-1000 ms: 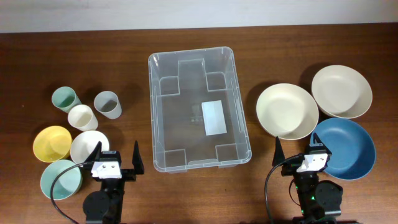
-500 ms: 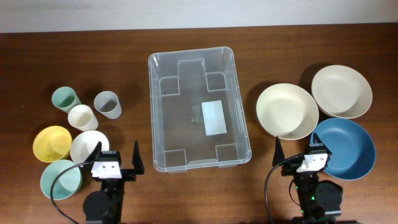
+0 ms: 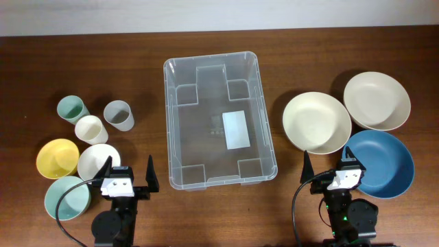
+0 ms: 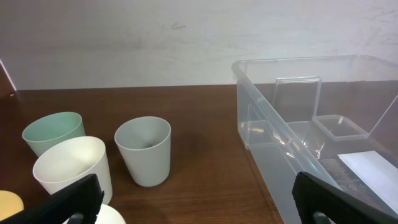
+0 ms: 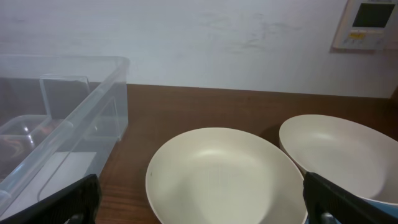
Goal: Pack container
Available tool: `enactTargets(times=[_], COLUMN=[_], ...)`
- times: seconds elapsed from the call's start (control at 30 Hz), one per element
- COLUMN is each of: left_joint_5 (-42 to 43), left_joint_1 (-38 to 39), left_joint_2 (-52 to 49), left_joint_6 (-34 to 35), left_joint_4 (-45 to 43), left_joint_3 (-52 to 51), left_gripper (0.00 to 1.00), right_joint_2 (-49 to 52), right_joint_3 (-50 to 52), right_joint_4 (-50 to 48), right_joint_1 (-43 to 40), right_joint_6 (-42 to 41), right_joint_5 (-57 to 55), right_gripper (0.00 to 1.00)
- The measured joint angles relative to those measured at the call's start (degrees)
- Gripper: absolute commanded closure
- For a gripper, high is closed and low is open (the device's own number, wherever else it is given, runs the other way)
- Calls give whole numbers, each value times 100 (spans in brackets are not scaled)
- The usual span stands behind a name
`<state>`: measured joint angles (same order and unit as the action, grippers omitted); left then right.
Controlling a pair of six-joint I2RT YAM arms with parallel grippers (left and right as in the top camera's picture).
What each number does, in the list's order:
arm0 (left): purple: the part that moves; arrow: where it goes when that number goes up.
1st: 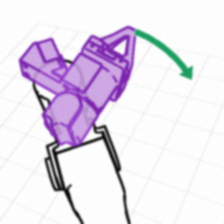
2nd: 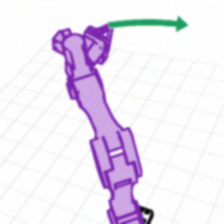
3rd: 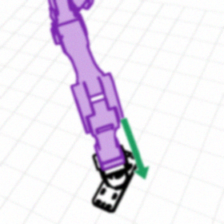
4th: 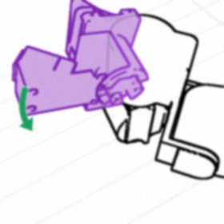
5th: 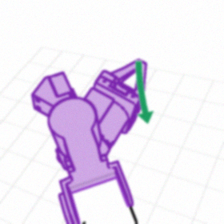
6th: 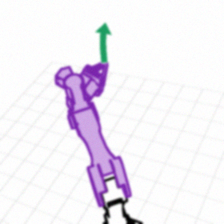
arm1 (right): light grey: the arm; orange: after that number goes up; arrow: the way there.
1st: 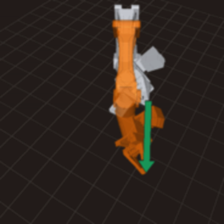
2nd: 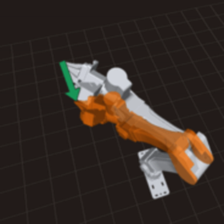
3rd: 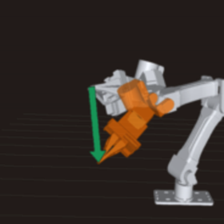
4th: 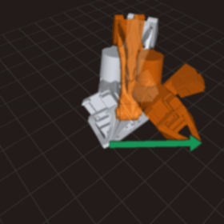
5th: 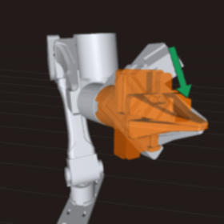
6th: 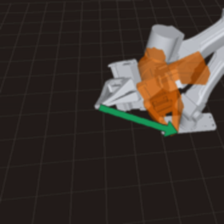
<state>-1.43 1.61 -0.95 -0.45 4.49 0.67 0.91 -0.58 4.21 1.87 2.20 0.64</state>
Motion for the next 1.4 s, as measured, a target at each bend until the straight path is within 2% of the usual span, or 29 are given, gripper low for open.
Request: enactTargets(times=[0.97, 1.23, 1.4], left_joint_5=[-2, 22, -2], left_joint_1=[0, 0, 0], left_joint_2=[0, 0, -175], left_joint_6=[0, 72, 157], left_joint_4=[2, -81, 610], left_joint_3=[0, 20, 675], left_gripper=[0, 1, 0], right_joint_2=[0, 0, 63], right_joint_3=[0, -46, -643], right_joint_4=[0, 136, 1165], right_joint_1=[0, 0, 0], right_joint_6=[-2, -756, -1228], right_joint_5=[2, 2, -2], right_gripper=[1, 1, 1])
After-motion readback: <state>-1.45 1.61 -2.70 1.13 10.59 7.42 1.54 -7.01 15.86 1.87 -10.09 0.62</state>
